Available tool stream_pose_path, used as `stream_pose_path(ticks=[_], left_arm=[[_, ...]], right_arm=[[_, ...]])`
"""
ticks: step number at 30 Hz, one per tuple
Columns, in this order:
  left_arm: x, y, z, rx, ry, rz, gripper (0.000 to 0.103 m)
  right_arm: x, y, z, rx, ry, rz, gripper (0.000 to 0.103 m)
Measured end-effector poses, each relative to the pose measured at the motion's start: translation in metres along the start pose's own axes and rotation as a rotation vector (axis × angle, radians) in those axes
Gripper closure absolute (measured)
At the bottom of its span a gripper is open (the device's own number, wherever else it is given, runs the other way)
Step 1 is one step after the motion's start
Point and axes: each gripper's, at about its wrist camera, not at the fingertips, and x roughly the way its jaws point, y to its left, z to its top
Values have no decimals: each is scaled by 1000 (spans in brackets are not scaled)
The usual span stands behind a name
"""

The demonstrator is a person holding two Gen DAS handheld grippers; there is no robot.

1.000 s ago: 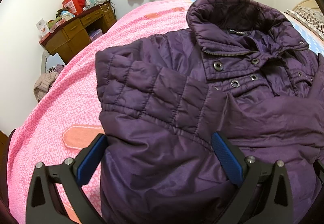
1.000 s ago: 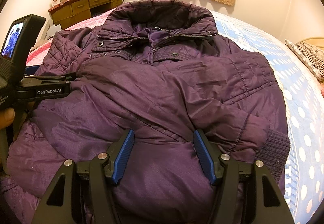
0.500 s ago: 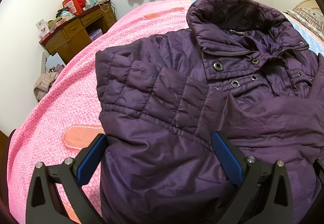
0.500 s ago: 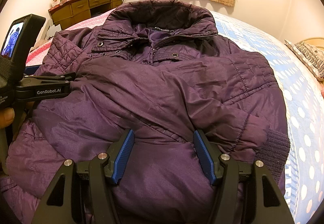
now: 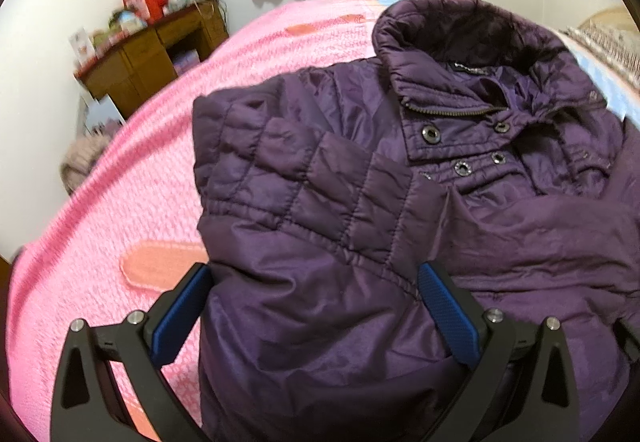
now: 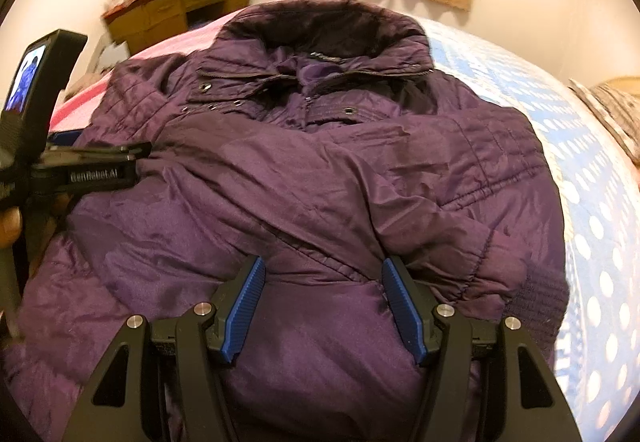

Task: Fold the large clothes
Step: 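Move both grippers toward the jacket hem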

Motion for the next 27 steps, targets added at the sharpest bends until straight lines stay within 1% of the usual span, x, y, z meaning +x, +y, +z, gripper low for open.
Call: stream_pose_path(ticks=[2, 4, 6, 8, 10, 11, 13, 15, 19, 21, 23, 27], left_arm=[[-8, 10, 1, -1, 10, -34, 0], [-22, 22, 5, -24, -2, -54, 0], [-41, 33, 16, -38, -50, -88, 0], [-56, 38, 33, -36, -109, -97, 0], [-62, 37, 53, -22, -151, -115, 0], [-62, 33, 67, 0, -162, -130, 0], [-56, 18, 86, 55, -183, -124, 0], [-42, 3, 104, 113, -209, -73, 0], [-12, -16, 137, 180, -205, -46, 0], [1, -23, 152, 184, -197, -49, 0], [14, -27, 165, 177, -177, -70, 0], [26, -38, 175, 193, -155, -89, 0]], right_arm=[[-10, -3, 7, -28, 28, 31, 40], [-23, -9, 15, -33, 24, 53, 39], [-37, -20, 30, -38, -21, 68, 39], [-40, -33, 50, -31, -54, 70, 39], [-35, -49, 70, -16, -78, 75, 39], [-29, -60, 85, -4, -90, 63, 38], [-15, -75, 108, 7, -105, 42, 38], [0, -88, 129, 26, -106, 35, 39], [31, -108, 173, 48, -110, 28, 39], [46, -111, 192, 49, -104, 43, 39], [65, -113, 212, 47, -86, 68, 38], [92, -113, 235, 26, -64, 93, 39]])
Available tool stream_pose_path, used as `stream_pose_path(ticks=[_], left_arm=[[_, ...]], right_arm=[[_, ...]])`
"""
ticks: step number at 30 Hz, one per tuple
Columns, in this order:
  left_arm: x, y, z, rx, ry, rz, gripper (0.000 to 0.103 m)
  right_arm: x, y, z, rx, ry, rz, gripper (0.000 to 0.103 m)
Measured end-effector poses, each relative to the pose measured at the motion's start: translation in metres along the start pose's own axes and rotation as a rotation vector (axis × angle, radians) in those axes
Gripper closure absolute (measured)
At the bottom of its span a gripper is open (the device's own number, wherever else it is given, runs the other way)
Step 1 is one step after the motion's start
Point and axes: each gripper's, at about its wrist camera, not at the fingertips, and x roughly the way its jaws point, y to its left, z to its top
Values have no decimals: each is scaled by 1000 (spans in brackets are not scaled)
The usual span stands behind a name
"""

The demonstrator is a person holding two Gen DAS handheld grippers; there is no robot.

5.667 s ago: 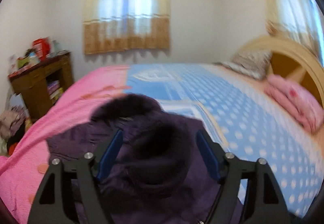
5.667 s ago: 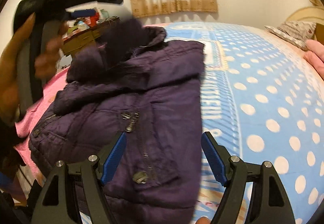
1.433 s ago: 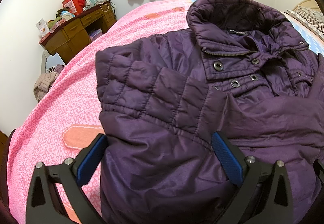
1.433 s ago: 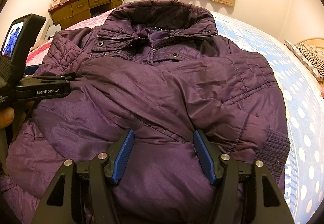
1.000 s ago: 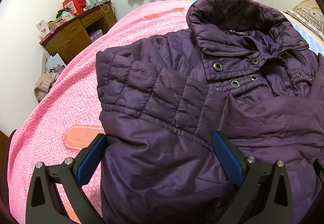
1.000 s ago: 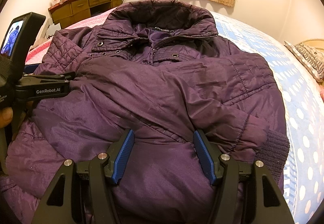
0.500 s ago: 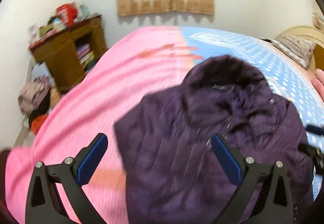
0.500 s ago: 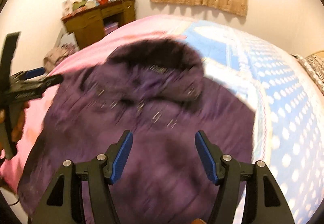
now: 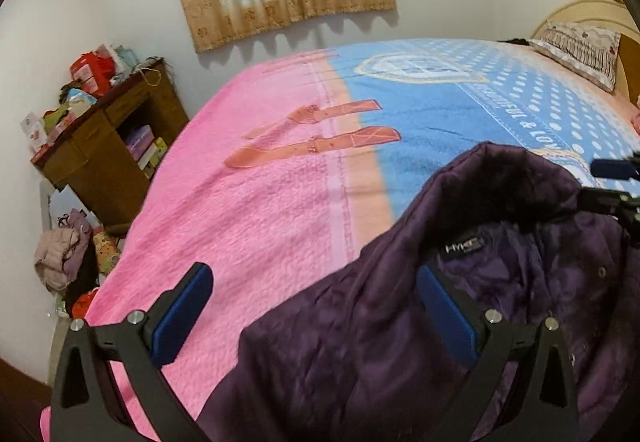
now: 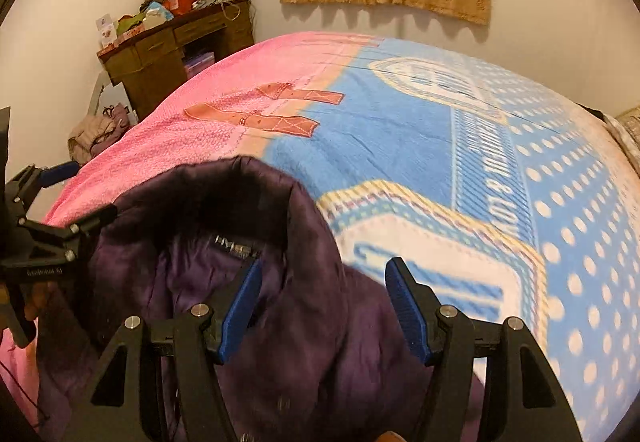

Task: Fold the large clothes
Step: 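Move both grippers toward the jacket hem, then grasp the jacket hem with both grippers and fold it toward the collar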

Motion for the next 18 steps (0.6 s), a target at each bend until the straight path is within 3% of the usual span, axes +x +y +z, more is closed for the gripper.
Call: stream_pose_path(ticks=[3, 5, 6, 7, 8, 10, 18], left_arm=[[12, -6, 0, 19, 25, -21, 1], [17, -9, -3, 39, 40, -28, 8], [19, -13, -5, 59, 50, -25, 18], [21, -16, -6, 81, 63, -26, 30], [21, -18, -9, 101, 71, -34, 39], [18, -21, -10, 127, 75, -66, 82], [-26, -31, -29, 273, -57, -36, 87]], right_arm=[[20, -2, 8, -5, 41, 37, 39], [28, -1, 8, -21, 67, 48, 40], [31, 0, 6, -37, 78, 32, 45], [32, 1, 5, -58, 88, 22, 71], [32, 2, 3, -79, 91, 18, 85], [26, 3, -1, -100, 79, 4, 87], [-6, 12, -28, -182, 30, -36, 89]])
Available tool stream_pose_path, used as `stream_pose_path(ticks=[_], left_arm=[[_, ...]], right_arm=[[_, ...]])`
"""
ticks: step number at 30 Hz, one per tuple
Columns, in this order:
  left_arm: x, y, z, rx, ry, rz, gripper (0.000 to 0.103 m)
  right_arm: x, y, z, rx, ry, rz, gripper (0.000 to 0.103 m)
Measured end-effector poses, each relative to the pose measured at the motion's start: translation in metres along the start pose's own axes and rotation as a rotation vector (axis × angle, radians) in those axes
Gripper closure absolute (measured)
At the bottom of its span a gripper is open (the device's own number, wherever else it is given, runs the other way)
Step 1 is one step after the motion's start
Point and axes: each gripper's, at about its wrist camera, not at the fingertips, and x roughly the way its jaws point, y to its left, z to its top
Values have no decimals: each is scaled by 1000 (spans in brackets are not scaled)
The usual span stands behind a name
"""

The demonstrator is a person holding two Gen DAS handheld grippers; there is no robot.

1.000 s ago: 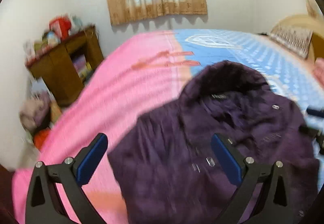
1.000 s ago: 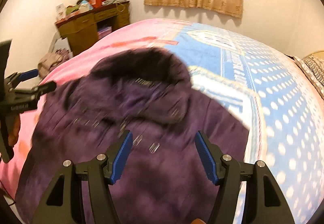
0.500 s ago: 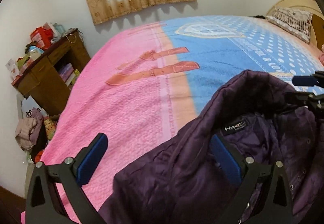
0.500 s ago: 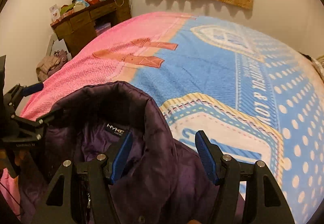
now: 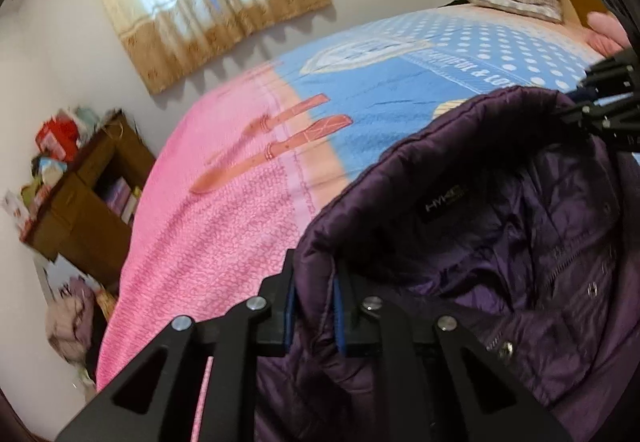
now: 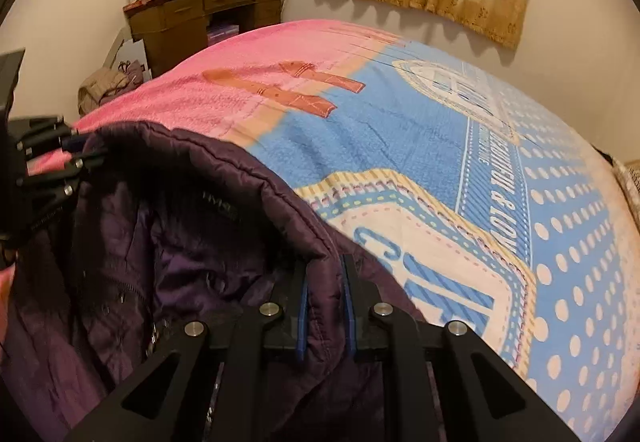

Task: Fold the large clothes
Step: 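Grasp the jacket hem with both grippers and fold it toward the collar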

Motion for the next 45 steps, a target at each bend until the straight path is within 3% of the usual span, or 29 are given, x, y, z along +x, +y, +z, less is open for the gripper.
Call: stream_pose_path(ticks=[8, 22, 25, 28, 30, 32, 34, 38, 40, 41, 43, 45], left_arm=[[-8, -28, -31, 199, -36, 74, 88], [10, -53, -57, 386, -30, 157, 89], [12, -60, -61, 433, -38, 190, 90], [12, -60, -59, 427, -38, 191, 90], [12, -60, -60, 431, -45, 196, 91], [13, -60, -61, 443, -52, 208, 91], [14, -62, -61, 455, -54, 213, 91], [13, -67, -63, 462, -50, 225, 91], [7, -68, -62, 455, -55, 236, 81], [-1, -67, -60, 437, -65, 233, 81], [-22, -58, -52, 366, -89, 181, 81], [-51, -44, -40, 271, -149, 116, 78]], right_arm=[[11, 6, -34, -34, 58, -28, 90], [28, 15, -58, -90, 135, -73, 89], [26, 18, -58, -125, 159, -91, 84], [9, 10, -53, -77, 208, -66, 77], [-15, -1, -47, 13, 183, -40, 74], [-37, -8, -39, 89, 117, -42, 52], [-55, -12, -26, 204, 8, 0, 40], [-32, 4, -2, 288, -66, 28, 40], [3, 16, -1, 291, -3, 13, 42], [18, 21, -6, 291, 35, 16, 45], [37, 31, -20, 258, 75, 0, 45], [40, 34, -32, 237, 60, -8, 45]])
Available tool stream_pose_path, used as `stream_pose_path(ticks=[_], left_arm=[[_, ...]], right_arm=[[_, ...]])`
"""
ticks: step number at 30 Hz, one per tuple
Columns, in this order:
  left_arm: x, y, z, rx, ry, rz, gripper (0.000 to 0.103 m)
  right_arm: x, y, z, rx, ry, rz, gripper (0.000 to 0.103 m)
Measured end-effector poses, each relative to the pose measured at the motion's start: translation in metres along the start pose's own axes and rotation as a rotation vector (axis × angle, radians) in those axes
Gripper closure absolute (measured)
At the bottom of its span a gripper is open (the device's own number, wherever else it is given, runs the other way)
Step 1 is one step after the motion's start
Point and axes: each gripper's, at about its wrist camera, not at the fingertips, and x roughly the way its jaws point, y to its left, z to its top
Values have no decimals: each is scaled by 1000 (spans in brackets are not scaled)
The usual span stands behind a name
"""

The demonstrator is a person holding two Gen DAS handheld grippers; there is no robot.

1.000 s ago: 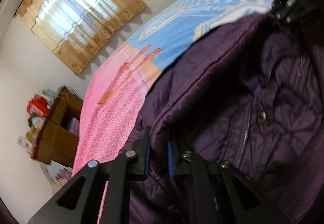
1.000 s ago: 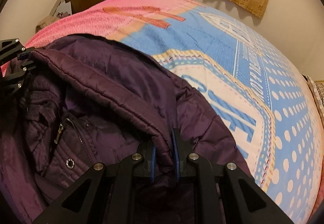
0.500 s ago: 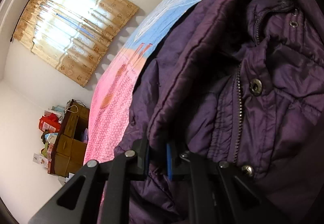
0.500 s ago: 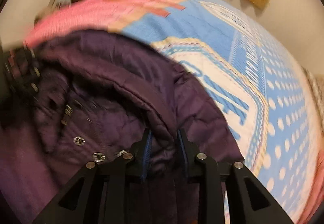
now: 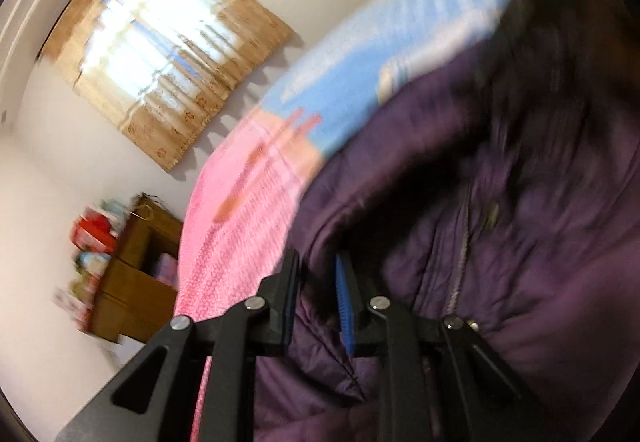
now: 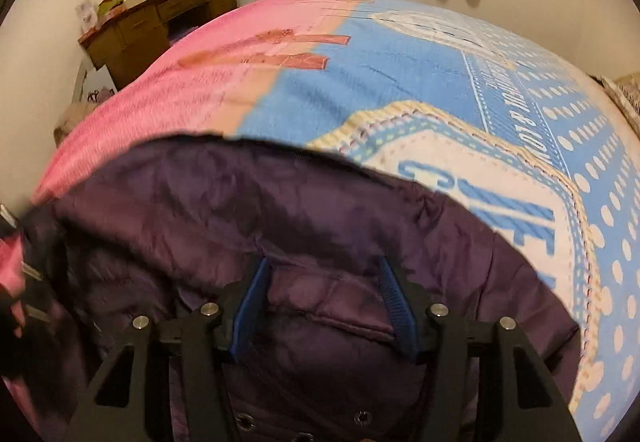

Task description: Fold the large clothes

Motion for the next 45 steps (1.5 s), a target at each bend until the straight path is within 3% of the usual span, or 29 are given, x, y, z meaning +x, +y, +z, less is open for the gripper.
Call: stream_pose_path(ticks=[2, 3, 4, 7, 11, 13, 19, 25, 45], left_arm=[[-11, 15, 13, -90, -44, -6, 60], [-13, 26, 25, -182, -58, -2, 41], [-11, 32, 32, -245, -58, 0, 32], [17, 32, 48, -365, 2, -4, 32], [81, -1, 37, -319, 201, 37, 32], [94, -10, 19, -331, 253, 14, 33], [94, -18, 6, -362, 231, 20, 32], [104, -11, 5, -411, 247, 15, 24], [110, -13, 7, -402, 249, 33, 24]], right_arm=[[-1, -1, -5, 4, -13, -1, 45], [0, 0, -8, 0, -17, -8, 45], [0, 2, -8, -11, -21, -19, 45], [3, 9, -9, -50, -37, -55, 45], [4, 4, -15, -32, -52, -33, 45], [5, -1, -16, -11, -52, -9, 45], [13, -4, -16, 12, -53, 10, 45], [16, -3, -17, 6, -45, 3, 45], [21, 5, -17, -28, -36, -41, 44]])
